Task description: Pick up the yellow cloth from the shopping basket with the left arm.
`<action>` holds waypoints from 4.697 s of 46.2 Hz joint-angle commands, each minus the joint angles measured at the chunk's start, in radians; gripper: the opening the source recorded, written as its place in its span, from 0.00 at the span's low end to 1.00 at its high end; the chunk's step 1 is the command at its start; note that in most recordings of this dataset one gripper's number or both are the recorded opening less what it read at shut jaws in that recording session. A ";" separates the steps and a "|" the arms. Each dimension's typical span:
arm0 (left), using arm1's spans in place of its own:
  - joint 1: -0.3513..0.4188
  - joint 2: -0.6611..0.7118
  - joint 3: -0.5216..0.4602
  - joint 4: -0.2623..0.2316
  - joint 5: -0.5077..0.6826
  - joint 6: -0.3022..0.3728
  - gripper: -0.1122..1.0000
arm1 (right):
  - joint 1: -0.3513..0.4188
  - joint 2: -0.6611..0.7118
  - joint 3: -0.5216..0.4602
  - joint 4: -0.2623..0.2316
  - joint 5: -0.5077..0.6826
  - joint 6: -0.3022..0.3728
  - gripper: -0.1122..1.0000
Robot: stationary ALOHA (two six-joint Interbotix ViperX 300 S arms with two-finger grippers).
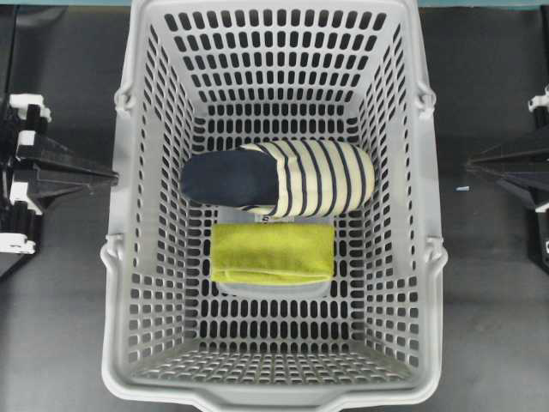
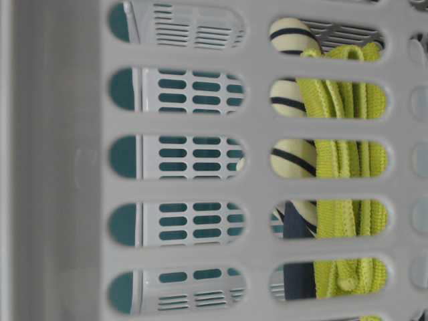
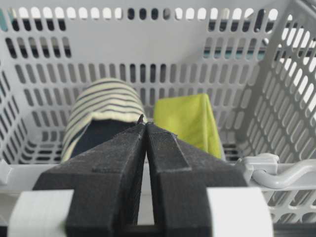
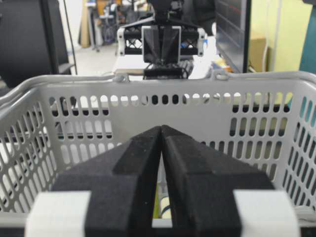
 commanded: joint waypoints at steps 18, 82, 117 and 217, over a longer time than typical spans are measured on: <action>-0.058 0.186 -0.379 0.040 0.454 -0.089 0.10 | 0.002 0.012 -0.026 0.008 0.031 0.071 0.10; -0.133 1.140 -1.009 0.041 1.042 -0.103 0.89 | -0.025 0.003 -0.023 0.008 0.117 0.063 0.78; -0.141 1.104 -1.012 0.040 1.057 -0.089 0.20 | -0.025 -0.003 -0.020 0.006 0.112 0.064 0.78; -0.103 0.942 -1.465 0.041 1.473 -0.060 0.20 | -0.025 -0.060 -0.011 0.008 0.115 0.071 0.78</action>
